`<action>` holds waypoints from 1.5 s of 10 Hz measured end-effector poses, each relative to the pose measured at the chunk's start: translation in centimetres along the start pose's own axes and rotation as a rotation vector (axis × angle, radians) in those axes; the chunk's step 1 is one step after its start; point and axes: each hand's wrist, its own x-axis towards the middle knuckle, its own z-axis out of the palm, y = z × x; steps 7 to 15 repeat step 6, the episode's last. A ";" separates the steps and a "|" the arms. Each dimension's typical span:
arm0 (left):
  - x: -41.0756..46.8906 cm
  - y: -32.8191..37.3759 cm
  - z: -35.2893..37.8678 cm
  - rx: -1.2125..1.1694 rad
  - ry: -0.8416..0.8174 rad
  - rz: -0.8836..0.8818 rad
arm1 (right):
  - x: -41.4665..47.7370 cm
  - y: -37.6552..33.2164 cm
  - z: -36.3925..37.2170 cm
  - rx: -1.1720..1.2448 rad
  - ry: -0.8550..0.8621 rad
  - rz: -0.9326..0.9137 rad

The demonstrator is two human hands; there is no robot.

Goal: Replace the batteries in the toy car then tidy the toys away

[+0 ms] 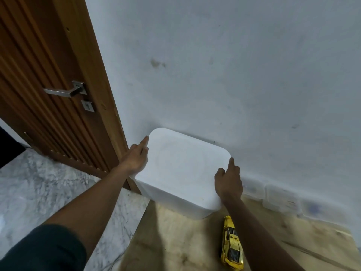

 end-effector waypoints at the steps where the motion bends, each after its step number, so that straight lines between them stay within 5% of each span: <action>1: -1.1 1.6 0.1 0.055 0.063 0.032 | 0.0 0.2 0.2 -0.003 0.006 0.000; 4: -1.1 1.4 0.2 -0.155 0.010 0.000 | -0.4 -0.1 -0.3 0.015 -0.053 0.010; 5: -1.8 2.3 -0.4 -0.584 0.144 -0.069 | -0.4 -0.7 -1.3 0.066 -0.104 0.030; 6: -4.5 0.3 0.2 -0.779 0.467 -0.274 | 0.1 0.2 -2.6 0.095 -0.152 0.017; 15: -4.5 0.3 0.2 -0.779 0.467 -0.274 | 0.1 0.2 -2.6 0.095 -0.152 0.017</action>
